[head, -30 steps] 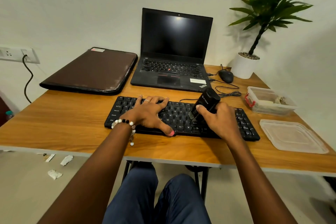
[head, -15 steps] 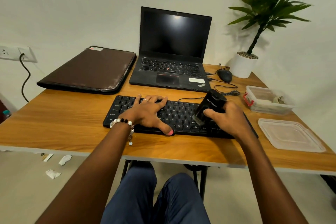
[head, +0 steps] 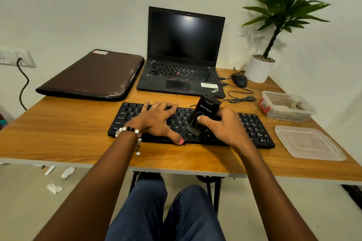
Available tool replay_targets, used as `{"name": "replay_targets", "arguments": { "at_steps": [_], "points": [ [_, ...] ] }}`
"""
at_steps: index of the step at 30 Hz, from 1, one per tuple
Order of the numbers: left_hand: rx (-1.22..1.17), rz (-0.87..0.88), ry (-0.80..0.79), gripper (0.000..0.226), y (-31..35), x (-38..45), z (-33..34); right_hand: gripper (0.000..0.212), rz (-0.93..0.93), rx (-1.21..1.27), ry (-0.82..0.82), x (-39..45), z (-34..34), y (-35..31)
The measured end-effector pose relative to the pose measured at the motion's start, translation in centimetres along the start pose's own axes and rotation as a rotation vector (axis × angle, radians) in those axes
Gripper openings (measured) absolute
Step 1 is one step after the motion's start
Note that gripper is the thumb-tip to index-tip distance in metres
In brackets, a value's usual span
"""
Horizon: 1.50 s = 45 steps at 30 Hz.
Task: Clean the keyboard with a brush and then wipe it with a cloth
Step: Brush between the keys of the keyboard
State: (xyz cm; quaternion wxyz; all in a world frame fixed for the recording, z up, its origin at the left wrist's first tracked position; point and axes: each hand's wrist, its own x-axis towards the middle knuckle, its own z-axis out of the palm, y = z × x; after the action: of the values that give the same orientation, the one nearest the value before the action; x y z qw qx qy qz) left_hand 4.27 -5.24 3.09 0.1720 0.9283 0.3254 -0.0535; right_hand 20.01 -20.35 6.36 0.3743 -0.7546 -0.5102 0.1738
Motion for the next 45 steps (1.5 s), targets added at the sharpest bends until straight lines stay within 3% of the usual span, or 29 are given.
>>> {"name": "replay_targets", "arguments": {
  "at_steps": [5, 11, 15, 19, 24, 34, 40, 45],
  "points": [
    [0.009, -0.003, -0.007, 0.142, 0.0, 0.0, -0.1, 0.028, 0.049, -0.101, -0.095, 0.4, -1.5, -0.3],
    [0.012, -0.007, 0.007, 0.136, -0.2, 0.2, 0.1, 0.024, -0.022, -0.082, 0.221, 0.8, 1.4, -0.4],
    [0.017, -0.006, 0.005, 0.136, -0.2, 0.2, 0.1, 0.023, -0.071, -0.146, 0.169, -0.1, 2.4, -0.1],
    [0.017, -0.005, 0.000, 0.138, -0.1, 0.1, 0.1, 0.030, 0.009, -0.216, 0.067, 0.1, 0.3, 0.4],
    [0.019, -0.003, -0.003, 0.144, 0.0, 0.0, 0.0, 0.034, 0.008, -0.134, 0.283, 0.5, 0.0, 0.7],
    [0.013, -0.003, 0.001, 0.143, 0.1, -0.1, 0.0, 0.030, -0.016, -0.194, 0.058, -0.7, -0.3, 1.5],
    [0.004, -0.004, -0.006, 0.142, 0.1, -0.2, -0.1, 0.029, -0.003, -0.060, 0.265, 0.0, -0.1, 1.4],
    [0.003, -0.005, -0.001, 0.139, 0.2, -0.2, -0.1, 0.031, 0.019, -0.175, 0.174, -0.7, -0.2, 1.9]
  ]
}}
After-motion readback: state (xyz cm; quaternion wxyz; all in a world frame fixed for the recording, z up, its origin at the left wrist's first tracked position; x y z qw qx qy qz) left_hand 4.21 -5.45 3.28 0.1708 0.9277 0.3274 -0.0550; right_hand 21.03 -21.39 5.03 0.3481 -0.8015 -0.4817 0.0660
